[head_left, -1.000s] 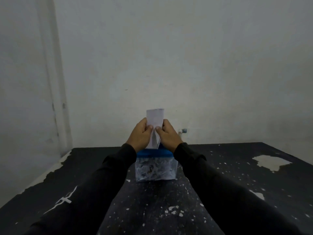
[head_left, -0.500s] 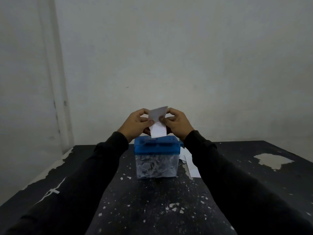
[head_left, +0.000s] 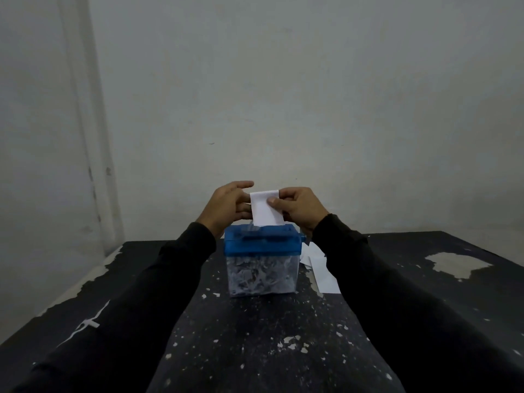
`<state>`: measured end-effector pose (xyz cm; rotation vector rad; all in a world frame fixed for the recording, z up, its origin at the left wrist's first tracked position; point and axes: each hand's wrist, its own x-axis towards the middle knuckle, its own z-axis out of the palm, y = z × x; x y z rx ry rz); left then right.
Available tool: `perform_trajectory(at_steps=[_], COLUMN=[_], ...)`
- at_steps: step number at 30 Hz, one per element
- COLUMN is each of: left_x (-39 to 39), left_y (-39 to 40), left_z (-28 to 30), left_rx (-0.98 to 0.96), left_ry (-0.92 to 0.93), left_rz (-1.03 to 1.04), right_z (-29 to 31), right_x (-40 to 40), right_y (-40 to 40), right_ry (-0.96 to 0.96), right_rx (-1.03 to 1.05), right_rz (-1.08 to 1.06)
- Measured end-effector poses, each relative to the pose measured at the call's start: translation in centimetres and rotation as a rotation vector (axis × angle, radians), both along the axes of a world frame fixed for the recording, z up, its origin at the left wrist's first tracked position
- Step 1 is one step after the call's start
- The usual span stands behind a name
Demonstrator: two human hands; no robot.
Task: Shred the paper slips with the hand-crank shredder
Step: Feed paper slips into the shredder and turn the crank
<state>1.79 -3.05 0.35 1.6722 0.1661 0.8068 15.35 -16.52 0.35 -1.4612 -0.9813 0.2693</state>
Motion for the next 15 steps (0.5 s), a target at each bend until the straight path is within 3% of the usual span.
perform_trajectory(at_steps=[9, 12, 15], left_x=[0.1, 0.0, -0.4], left_y=[0.2, 0.6, 1.5], left_z=[-0.5, -0.4, -0.6], left_rx=[0.206, 0.274, 0.222], left_ry=[-0.029, 0.007, 0.049], left_rz=[0.093, 0.06, -0.019], right_z=[0.1, 0.2, 0.5], right_x=[-0.7, -0.8, -0.6], right_y=[0.4, 0.4, -0.3], right_ry=[0.023, 0.017, 0.06], right_rx=[0.047, 0.023, -0.022], right_rz=[0.055, 0.064, 0.168])
